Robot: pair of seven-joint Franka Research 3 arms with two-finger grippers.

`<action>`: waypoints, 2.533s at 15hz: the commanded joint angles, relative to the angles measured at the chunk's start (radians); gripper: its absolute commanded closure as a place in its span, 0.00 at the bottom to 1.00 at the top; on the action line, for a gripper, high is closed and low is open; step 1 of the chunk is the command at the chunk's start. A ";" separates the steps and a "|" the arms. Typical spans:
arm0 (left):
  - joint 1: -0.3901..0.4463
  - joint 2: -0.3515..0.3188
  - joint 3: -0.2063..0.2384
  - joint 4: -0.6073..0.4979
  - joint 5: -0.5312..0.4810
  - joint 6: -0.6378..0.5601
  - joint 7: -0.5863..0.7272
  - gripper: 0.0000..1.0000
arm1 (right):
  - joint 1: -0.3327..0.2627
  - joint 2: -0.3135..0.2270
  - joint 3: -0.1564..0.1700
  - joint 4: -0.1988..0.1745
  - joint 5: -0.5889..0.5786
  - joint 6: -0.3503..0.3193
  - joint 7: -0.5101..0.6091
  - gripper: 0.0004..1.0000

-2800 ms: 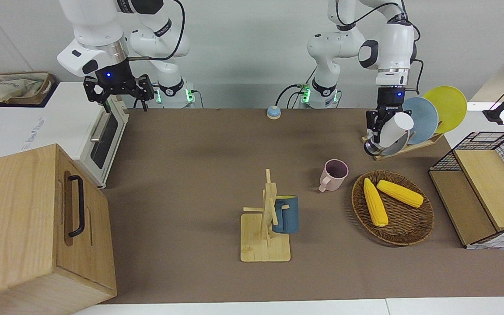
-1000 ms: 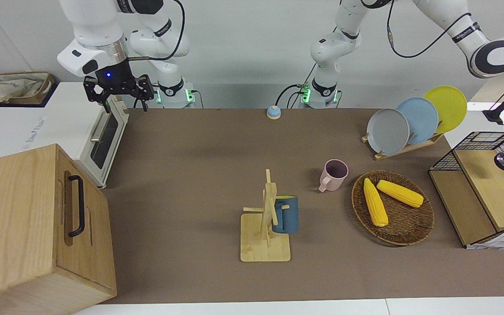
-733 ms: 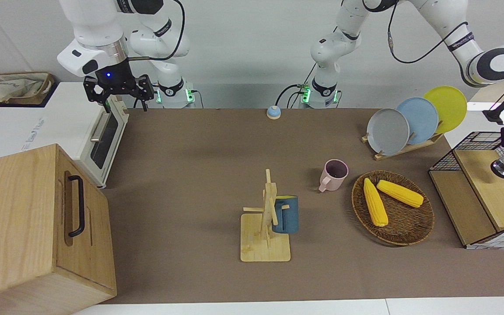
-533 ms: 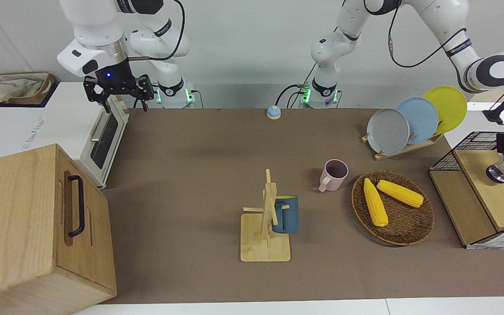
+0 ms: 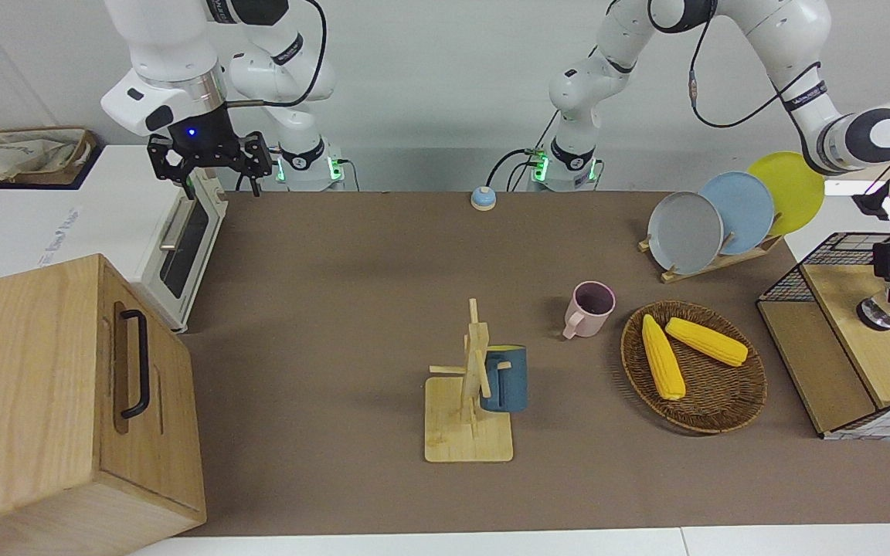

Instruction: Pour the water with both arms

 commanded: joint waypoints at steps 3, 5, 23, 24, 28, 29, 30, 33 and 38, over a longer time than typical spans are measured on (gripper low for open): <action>0.016 0.022 -0.018 0.037 -0.028 0.002 0.026 0.01 | -0.004 -0.007 0.000 0.002 0.016 -0.011 -0.018 0.01; 0.016 0.020 -0.018 0.037 -0.028 0.000 0.025 0.00 | -0.004 -0.007 0.000 0.002 0.015 -0.011 -0.018 0.01; -0.003 -0.144 0.061 0.221 0.782 -0.707 -0.587 0.00 | -0.004 -0.007 0.000 0.002 0.016 -0.011 -0.018 0.01; -0.029 -0.168 0.049 0.213 0.819 -0.724 -0.637 0.00 | -0.004 -0.007 0.000 0.002 0.015 -0.011 -0.018 0.01; -0.079 -0.242 0.031 0.178 0.853 -0.817 -0.730 0.00 | -0.005 -0.007 0.000 0.002 0.016 -0.011 -0.018 0.01; -0.088 -0.259 0.031 0.161 0.854 -0.825 -0.736 0.00 | -0.004 -0.007 0.000 0.002 0.016 -0.011 -0.018 0.01; -0.109 -0.279 0.031 0.134 0.856 -0.828 -0.760 0.00 | -0.004 -0.007 -0.001 0.002 0.016 -0.011 -0.018 0.01; -0.163 -0.334 0.014 0.055 0.874 -0.828 -0.829 0.00 | -0.005 -0.007 0.000 0.002 0.015 -0.011 -0.018 0.01; -0.223 -0.354 -0.083 0.040 0.925 -0.903 -1.000 0.00 | -0.005 -0.007 0.000 0.002 0.016 -0.011 -0.018 0.01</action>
